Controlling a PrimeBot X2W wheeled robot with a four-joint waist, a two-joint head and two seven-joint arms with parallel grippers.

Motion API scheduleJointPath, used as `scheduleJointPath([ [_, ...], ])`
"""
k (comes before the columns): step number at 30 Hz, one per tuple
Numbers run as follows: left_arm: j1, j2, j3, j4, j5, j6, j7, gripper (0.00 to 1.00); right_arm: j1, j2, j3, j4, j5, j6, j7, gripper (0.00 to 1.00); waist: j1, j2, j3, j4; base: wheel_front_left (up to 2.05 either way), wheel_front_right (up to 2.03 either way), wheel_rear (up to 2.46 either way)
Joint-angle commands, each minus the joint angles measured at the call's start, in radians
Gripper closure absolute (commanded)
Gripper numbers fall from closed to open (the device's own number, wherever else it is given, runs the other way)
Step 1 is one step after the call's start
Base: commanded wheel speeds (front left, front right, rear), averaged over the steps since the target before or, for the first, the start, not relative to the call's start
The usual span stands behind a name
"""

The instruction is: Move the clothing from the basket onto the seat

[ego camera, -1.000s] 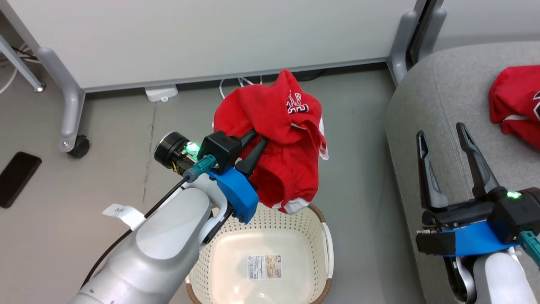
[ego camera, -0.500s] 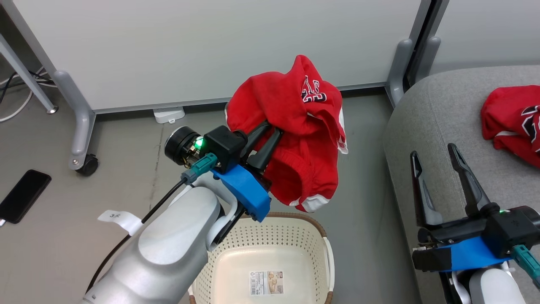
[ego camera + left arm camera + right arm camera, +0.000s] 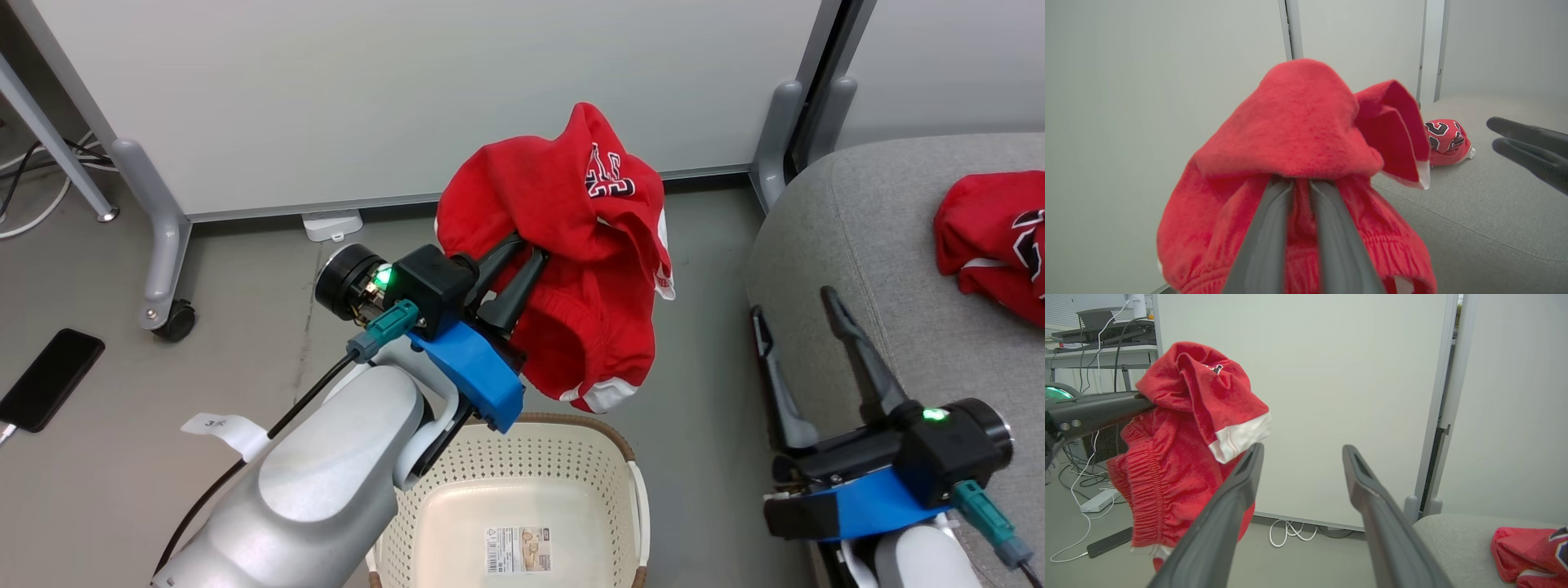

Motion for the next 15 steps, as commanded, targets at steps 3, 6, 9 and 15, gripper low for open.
scheduleJointPath([
  [3, 0.008, 0.005, -0.004, -0.01, -0.005, 0.007, 0.003, 1.0, 0.003, 0.0, 0.059, -0.008, 0.008, 0.001, -0.004, 0.0, 0.0, -0.0001, 0.0, 0.002, 0.0, 0.0, 0.0],
  [6, 0.003, 0.003, -0.008, -0.016, -0.004, 0.009, 0.007, 1.0, -0.007, 0.0, 0.125, -0.015, 0.013, 0.001, -0.004, 0.0, 0.0, -0.0001, 0.004, 0.006, 0.0, 0.0, 0.0],
  [9, -0.008, -0.001, -0.011, -0.021, -0.002, 0.009, 0.007, 1.0, -0.024, 0.0, 0.189, -0.008, 0.018, 0.001, -0.004, 0.0, 0.0, -0.0001, 0.012, 0.009, 0.0, 0.0, 0.0],
  [15, -0.029, -0.016, -0.022, -0.026, 0.003, 0.007, 0.007, 1.0, -0.079, -0.001, 0.265, 0.06, -0.005, 0.001, -0.004, 0.0, 0.0, -0.0001, 0.028, 0.025, 0.0, 0.0, 0.0],
])
